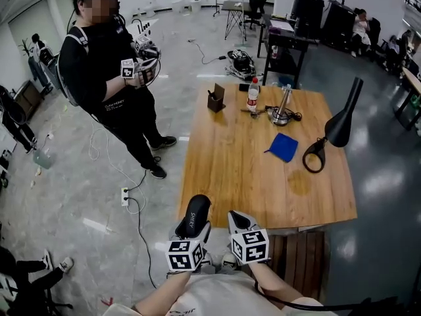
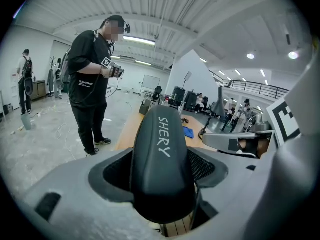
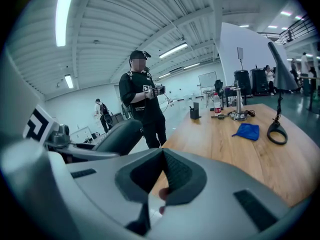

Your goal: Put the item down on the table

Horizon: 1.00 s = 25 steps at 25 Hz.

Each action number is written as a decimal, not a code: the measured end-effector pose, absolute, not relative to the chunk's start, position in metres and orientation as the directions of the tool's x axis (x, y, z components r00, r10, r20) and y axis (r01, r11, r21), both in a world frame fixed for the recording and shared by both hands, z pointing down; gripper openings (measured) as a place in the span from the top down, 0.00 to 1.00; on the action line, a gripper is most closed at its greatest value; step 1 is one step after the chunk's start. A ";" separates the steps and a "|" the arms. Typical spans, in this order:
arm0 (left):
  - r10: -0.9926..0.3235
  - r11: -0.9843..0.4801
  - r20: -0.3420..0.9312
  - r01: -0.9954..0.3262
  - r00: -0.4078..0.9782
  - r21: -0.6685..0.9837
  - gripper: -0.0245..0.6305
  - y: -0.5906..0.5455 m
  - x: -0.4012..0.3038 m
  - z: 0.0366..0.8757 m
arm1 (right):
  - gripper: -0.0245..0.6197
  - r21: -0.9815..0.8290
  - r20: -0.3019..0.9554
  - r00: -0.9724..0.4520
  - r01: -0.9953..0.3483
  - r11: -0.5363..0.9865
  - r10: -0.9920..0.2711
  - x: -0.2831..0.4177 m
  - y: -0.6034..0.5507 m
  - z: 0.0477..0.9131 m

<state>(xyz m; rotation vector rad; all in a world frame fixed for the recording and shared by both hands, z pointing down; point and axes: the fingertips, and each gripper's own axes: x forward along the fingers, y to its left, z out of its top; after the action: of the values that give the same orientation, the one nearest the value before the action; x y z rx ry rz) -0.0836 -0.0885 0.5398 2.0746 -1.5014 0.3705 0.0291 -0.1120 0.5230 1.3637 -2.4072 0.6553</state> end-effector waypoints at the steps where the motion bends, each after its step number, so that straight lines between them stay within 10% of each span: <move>1: -0.783 -0.230 0.520 -0.936 0.341 0.268 0.44 -0.092 -0.084 0.541 | 0.96 -0.241 0.467 -0.505 -0.862 0.446 -0.726 0.028 -0.115 0.524; 25: -0.664 -0.130 0.708 -0.969 0.243 0.211 0.44 -0.228 -0.099 0.714 | 0.96 -0.213 0.566 -0.450 -0.889 0.404 -0.691 0.011 -0.235 0.642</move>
<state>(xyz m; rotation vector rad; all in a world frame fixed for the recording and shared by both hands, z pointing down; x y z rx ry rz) -0.0987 -0.2284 0.7141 1.8703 -1.4912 0.6027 0.0107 -0.2353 0.6424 1.3572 -2.2767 0.6981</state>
